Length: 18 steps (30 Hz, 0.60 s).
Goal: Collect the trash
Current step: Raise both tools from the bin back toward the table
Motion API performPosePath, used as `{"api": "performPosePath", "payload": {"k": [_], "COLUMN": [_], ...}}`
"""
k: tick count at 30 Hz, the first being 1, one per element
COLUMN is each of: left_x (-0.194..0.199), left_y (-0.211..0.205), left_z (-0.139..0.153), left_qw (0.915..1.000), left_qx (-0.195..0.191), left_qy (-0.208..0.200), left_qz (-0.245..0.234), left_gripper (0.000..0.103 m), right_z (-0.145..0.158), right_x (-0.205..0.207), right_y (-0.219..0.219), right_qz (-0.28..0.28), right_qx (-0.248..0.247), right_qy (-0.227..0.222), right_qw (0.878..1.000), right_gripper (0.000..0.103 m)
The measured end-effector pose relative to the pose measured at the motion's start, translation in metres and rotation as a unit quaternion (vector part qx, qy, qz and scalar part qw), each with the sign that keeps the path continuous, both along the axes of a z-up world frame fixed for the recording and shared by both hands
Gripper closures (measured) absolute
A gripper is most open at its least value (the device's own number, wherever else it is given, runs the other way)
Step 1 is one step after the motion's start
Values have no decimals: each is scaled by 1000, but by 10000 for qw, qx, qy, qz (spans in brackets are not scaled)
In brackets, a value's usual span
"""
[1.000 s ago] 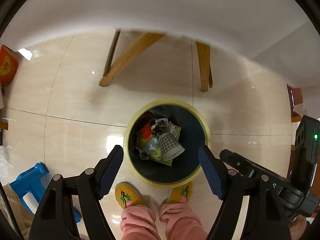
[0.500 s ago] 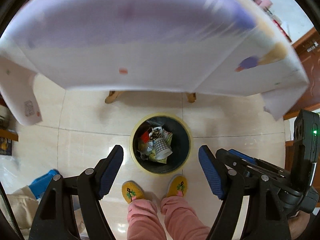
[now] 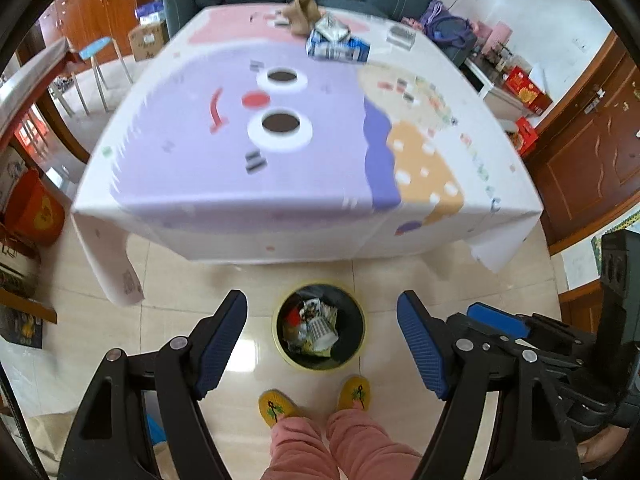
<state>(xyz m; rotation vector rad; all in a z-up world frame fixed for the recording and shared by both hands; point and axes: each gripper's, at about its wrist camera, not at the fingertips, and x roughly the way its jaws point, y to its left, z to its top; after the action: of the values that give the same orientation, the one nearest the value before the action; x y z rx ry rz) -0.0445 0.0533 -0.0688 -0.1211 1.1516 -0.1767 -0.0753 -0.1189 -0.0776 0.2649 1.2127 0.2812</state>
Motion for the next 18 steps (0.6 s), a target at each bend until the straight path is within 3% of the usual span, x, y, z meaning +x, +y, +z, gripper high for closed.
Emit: {"api": "performPosePath", "payload": {"k": [7,16,18], "left_x": [0,9,14], "left_y": [8,8,9], "left_z": [55,105,117], "left_qw": [9988,9939,9920], "left_qx": [-70,-135,-160], "left_qy": [-481,-1055,-1210], "left_qz": [-94,-278,-320], "left_gripper": [27,27,27], "right_z": [56,117,128], "right_x": [-2,5,9], "right_y": [12,25,27], "right_qz": [120,137,119], "right_qx": [-177,-504,-515], "right_qy": [-630,-1400,-1551], "right_qw": [9978,9888,9865], "right_gripper": [65,65,59]}}
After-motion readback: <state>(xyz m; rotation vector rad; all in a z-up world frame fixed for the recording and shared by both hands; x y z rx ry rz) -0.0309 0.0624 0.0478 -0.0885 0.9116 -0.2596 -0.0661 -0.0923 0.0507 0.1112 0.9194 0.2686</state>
